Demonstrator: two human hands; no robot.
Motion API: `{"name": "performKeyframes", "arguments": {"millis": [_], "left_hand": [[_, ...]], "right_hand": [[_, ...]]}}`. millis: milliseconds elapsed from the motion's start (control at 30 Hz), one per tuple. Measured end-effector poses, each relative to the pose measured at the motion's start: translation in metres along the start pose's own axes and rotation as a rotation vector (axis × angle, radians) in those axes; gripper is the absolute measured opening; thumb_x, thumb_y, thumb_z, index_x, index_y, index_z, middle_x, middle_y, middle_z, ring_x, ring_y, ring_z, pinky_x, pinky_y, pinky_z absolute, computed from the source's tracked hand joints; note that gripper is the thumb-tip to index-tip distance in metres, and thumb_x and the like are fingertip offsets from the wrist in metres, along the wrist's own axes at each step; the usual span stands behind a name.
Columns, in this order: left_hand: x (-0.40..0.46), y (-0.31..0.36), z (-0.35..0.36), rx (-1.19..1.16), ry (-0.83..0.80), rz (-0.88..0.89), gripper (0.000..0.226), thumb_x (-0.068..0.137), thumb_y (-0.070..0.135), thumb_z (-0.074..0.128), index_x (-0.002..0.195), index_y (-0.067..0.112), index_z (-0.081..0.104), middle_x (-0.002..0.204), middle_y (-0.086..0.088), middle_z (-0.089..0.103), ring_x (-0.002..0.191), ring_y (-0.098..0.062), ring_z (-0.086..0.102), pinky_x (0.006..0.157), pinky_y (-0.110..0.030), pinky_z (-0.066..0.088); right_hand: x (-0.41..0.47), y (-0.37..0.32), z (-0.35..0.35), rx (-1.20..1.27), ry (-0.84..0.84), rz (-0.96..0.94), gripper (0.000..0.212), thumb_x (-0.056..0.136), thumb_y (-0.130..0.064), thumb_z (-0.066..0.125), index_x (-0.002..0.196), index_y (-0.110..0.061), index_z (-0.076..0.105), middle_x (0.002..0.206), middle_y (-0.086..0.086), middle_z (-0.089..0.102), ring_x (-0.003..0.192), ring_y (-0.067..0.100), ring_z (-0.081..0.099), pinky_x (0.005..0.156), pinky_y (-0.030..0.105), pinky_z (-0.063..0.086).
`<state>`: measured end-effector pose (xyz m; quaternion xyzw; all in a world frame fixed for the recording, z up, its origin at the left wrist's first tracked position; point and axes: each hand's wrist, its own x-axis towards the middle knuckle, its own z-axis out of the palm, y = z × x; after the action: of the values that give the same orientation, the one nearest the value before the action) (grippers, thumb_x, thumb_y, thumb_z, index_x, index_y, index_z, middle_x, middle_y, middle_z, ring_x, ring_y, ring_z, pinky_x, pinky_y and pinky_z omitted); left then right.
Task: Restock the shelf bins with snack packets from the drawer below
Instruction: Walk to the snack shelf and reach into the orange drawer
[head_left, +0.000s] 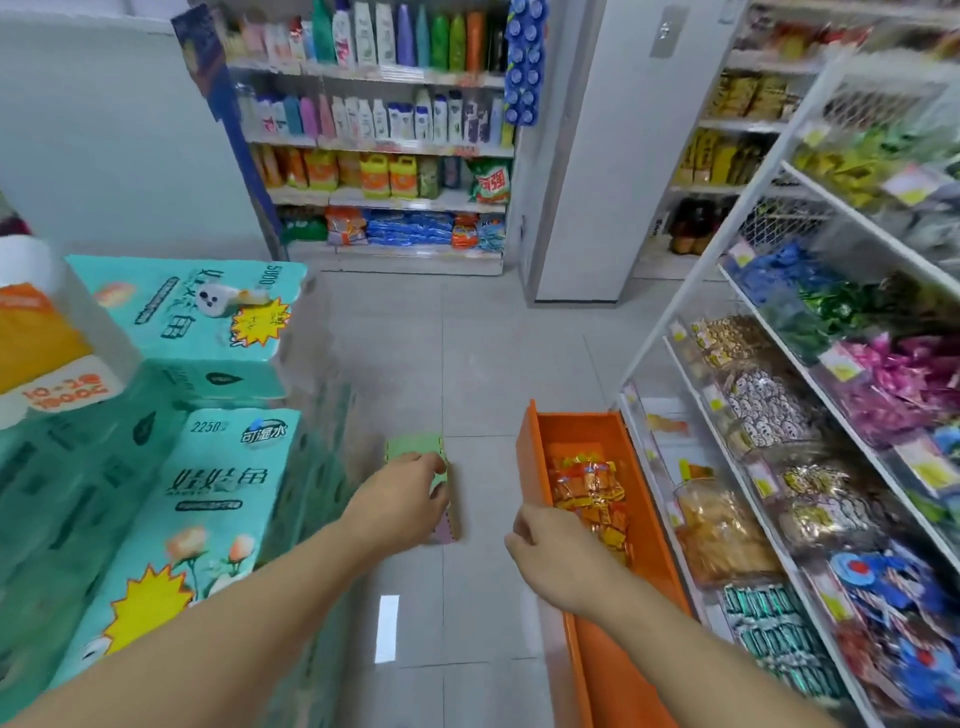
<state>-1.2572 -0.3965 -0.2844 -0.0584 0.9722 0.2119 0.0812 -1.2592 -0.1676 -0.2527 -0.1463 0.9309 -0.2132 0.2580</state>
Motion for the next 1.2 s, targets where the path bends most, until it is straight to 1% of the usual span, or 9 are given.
{"name": "performKeyframes", "arguments": {"millis": [233,400,567,633,700,833,933,1100,1200], "left_hand": [[0.11,0.004,-0.002,-0.005,-0.078,0.031,0.028,0.1,0.036,0.045,0.119,0.022,0.06,0.116,0.003,0.065,0.104,-0.022,0.062,0.088,-0.039,0.055],[0.195,0.012,0.0,0.015,-0.12,0.037,0.031,0.102,0.036,0.046,0.128,0.023,0.058,0.126,0.002,0.063,0.112,-0.022,0.061,0.091,-0.038,0.054],[0.281,0.035,-0.003,-0.028,-0.169,0.045,0.03,0.103,0.04,0.045,0.128,0.028,0.057,0.124,0.009,0.059,0.093,-0.016,0.065,0.088,-0.04,0.057],[0.319,0.048,-0.004,-0.03,-0.19,0.09,0.03,0.104,0.036,0.047,0.129,0.026,0.06,0.123,0.007,0.063,0.103,-0.014,0.063,0.091,-0.034,0.054],[0.352,0.063,-0.004,-0.04,-0.211,0.127,0.03,0.103,0.035,0.049,0.128,0.026,0.062,0.12,0.008,0.066,0.101,-0.01,0.063,0.09,-0.029,0.052],[0.422,0.102,0.001,-0.012,-0.281,0.205,0.028,0.102,0.036,0.049,0.126,0.03,0.063,0.116,0.015,0.068,0.096,-0.005,0.065,0.088,-0.027,0.053],[0.487,0.139,0.012,0.02,-0.356,0.298,0.03,0.103,0.033,0.051,0.128,0.026,0.063,0.115,0.011,0.069,0.098,-0.008,0.065,0.088,-0.026,0.053],[0.599,0.21,0.062,0.098,-0.524,0.514,0.031,0.1,0.034,0.049,0.128,0.027,0.061,0.116,0.011,0.069,0.103,-0.011,0.066,0.09,-0.029,0.054],[0.675,0.248,0.103,0.09,-0.594,0.656,0.032,0.099,0.031,0.053,0.13,0.029,0.059,0.116,0.009,0.067,0.1,-0.012,0.066,0.09,-0.029,0.054]], "right_hand": [[0.094,0.013,-0.041,0.067,-0.009,0.054,0.022,0.101,-0.039,0.049,0.093,-0.021,0.057,0.09,-0.001,0.062,0.081,0.019,0.061,0.076,0.047,0.056],[0.173,0.034,-0.072,0.092,-0.014,0.035,0.021,0.102,-0.038,0.047,0.098,-0.019,0.056,0.092,0.0,0.062,0.083,0.02,0.062,0.077,0.044,0.055],[0.238,0.067,-0.115,0.12,-0.028,0.087,0.017,0.1,-0.038,0.046,0.097,-0.021,0.05,0.095,0.001,0.061,0.087,0.022,0.06,0.078,0.042,0.053],[0.261,0.084,-0.131,0.135,-0.027,0.129,0.019,0.098,-0.039,0.046,0.096,-0.021,0.05,0.097,0.002,0.062,0.089,0.024,0.061,0.08,0.044,0.054],[0.28,0.103,-0.146,0.145,-0.021,0.165,0.022,0.096,-0.041,0.046,0.099,-0.02,0.053,0.1,0.002,0.064,0.091,0.024,0.062,0.081,0.045,0.055],[0.312,0.136,-0.175,0.23,0.006,0.244,0.026,0.1,-0.041,0.046,0.111,-0.021,0.057,0.104,0.0,0.064,0.089,0.019,0.06,0.067,0.034,0.047],[0.337,0.164,-0.195,0.273,0.051,0.317,0.022,0.099,-0.042,0.043,0.102,-0.022,0.052,0.104,0.002,0.061,0.095,0.025,0.061,0.082,0.044,0.054],[0.387,0.218,-0.21,0.361,0.177,0.506,0.023,0.101,-0.045,0.042,0.094,-0.023,0.047,0.099,0.002,0.06,0.092,0.025,0.06,0.08,0.045,0.051],[0.436,0.251,-0.214,0.453,0.289,0.677,0.024,0.1,-0.046,0.042,0.1,-0.024,0.051,0.104,0.004,0.065,0.1,0.03,0.064,0.084,0.042,0.049]]}}
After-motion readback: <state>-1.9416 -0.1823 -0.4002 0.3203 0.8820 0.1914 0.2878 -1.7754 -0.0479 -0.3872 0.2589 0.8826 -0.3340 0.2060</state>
